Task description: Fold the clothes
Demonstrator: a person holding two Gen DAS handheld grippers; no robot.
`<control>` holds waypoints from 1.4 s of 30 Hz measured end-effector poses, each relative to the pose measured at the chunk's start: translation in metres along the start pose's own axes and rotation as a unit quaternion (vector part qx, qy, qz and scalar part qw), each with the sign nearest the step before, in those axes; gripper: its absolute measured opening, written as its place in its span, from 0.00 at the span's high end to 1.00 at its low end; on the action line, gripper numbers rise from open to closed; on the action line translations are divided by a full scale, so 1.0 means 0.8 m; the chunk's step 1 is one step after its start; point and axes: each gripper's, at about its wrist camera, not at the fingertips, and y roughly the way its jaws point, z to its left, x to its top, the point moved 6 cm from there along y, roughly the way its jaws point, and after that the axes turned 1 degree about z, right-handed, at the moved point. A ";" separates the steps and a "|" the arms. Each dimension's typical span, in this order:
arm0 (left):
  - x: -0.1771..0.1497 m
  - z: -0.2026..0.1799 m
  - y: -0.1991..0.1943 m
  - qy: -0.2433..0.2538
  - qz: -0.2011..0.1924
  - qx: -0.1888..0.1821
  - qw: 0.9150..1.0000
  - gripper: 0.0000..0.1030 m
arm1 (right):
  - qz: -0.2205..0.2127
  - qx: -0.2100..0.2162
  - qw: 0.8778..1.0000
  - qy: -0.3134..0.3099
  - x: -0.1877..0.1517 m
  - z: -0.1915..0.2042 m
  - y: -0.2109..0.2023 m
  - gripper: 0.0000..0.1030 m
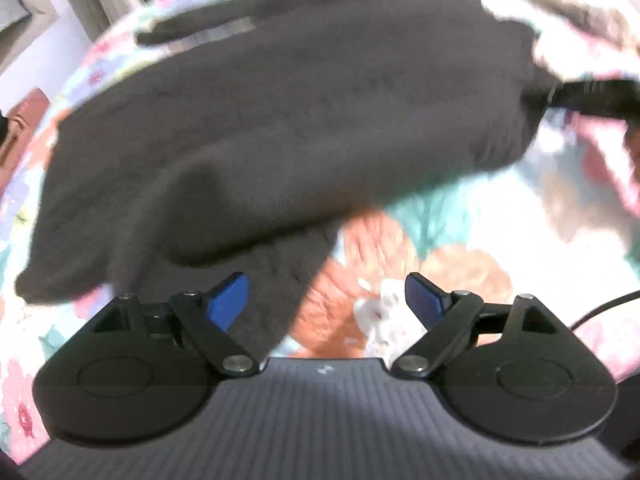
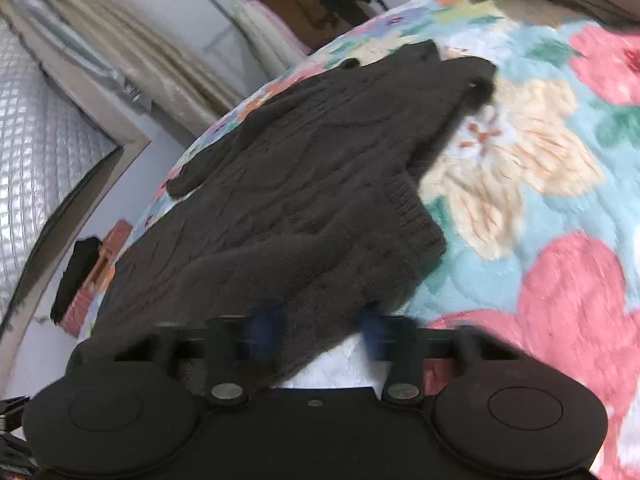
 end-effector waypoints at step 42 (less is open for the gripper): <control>-0.028 -0.048 -0.170 -0.017 -0.087 -0.083 0.993 0.58 | 0.028 0.029 0.976 -0.214 -0.014 0.072 -0.082 0.66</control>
